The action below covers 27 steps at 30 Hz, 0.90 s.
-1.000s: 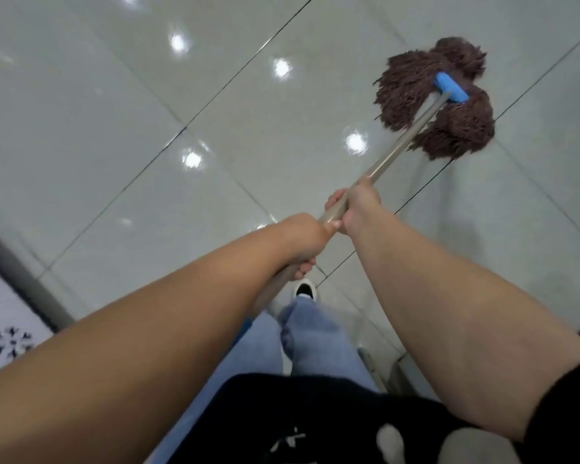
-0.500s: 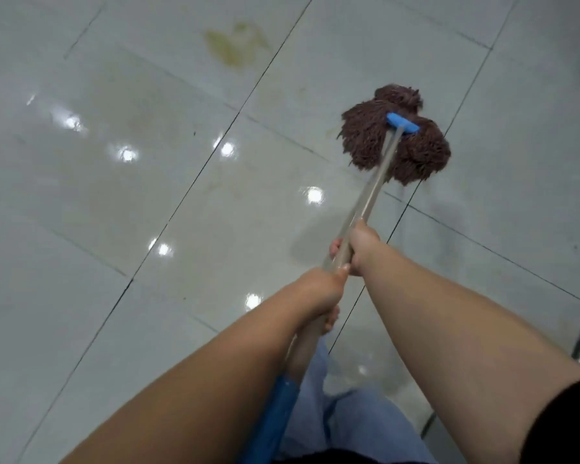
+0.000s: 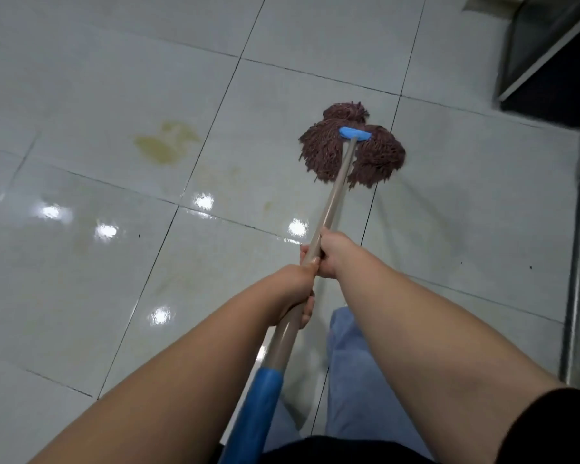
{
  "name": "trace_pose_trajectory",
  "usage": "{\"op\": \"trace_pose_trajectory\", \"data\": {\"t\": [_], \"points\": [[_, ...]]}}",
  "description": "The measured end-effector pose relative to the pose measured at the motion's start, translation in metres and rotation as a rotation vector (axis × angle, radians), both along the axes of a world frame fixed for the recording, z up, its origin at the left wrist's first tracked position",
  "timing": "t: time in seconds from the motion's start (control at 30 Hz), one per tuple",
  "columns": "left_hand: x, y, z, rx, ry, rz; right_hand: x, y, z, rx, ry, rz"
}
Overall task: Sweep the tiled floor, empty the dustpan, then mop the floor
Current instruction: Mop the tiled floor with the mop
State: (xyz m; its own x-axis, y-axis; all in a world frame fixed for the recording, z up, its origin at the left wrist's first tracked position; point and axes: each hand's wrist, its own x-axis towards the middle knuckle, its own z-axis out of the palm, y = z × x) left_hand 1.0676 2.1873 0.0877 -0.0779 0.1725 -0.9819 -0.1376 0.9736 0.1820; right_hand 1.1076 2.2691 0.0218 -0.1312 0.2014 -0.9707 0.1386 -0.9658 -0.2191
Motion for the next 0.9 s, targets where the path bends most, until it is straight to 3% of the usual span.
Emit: {"op": "trace_pose_trajectory", "data": {"t": [0.33, 0.77, 0.9], "points": [[-0.001, 0.184, 0.021, -0.059, 0.029, 0.011, -0.005, 0.188, 0.010, -0.046, 0.033, 0.087], [-0.045, 0.358, -0.008, -0.020, 0.050, 0.014, -0.054, 0.368, -0.011, -0.031, -0.011, 0.167], [-0.037, 0.403, -0.010, -0.006, 0.034, 0.092, -0.047, 0.416, -0.012, 0.017, -0.057, 0.313]]}}
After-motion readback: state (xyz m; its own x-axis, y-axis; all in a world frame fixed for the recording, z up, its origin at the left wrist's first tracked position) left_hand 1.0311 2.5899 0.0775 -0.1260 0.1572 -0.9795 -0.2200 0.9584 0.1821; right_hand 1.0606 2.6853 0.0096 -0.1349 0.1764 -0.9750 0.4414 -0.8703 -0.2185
